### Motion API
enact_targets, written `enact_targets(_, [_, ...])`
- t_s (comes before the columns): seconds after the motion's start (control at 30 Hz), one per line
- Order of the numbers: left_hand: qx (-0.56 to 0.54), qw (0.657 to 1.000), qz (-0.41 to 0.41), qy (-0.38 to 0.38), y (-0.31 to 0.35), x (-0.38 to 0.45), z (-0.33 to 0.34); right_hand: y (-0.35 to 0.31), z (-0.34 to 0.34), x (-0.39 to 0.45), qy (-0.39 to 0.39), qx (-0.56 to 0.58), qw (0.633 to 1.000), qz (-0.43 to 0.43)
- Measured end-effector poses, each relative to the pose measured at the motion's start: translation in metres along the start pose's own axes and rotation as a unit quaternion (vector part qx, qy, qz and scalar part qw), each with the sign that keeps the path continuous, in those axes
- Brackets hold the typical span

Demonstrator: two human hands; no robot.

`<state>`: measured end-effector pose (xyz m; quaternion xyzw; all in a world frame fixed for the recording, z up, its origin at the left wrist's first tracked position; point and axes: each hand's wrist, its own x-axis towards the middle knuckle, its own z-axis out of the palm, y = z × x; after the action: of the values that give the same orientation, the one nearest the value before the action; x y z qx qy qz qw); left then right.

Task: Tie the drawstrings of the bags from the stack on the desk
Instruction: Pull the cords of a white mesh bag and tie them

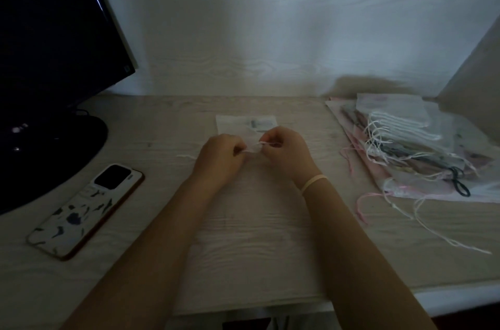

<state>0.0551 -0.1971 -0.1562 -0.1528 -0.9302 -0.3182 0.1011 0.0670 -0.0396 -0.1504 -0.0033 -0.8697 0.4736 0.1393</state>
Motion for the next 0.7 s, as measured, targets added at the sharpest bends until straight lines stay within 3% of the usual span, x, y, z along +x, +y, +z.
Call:
enact_targets(0.1, [-0.071, 0.997, -0.021, -0.023, 0.003, 0.001, -0.003, 0.004, -0.001, 0.002, 0.013, -0.027, 1.000, -0.005])
enact_targets(0.27, [-0.079, 0.992, -0.096, -0.002, 0.003, 0.002, -0.010, 0.005, -0.006, 0.002, 0.025, -0.030, 0.999, 0.002])
enact_targets(0.47, [-0.039, 0.993, -0.109, -0.012, -0.004, 0.002, -0.018, 0.003, -0.023, 0.001, 0.144, -0.046, 0.988, 0.032])
enact_targets(0.53, [-0.033, 0.993, -0.107, -0.037, -0.006, 0.002, -0.018, 0.005, -0.024, 0.001, 0.107, -0.065, 0.992, 0.022])
enact_targets(0.63, [-0.011, 0.991, -0.104, -0.085, -0.009, 0.002, -0.019, 0.010, -0.017, 0.001, -0.046, -0.137, 0.989, 0.001])
enact_targets(0.7, [0.001, 0.988, -0.105, -0.112, -0.010, 0.003, -0.022, 0.010, -0.013, -0.001, -0.095, -0.192, 0.977, -0.014])
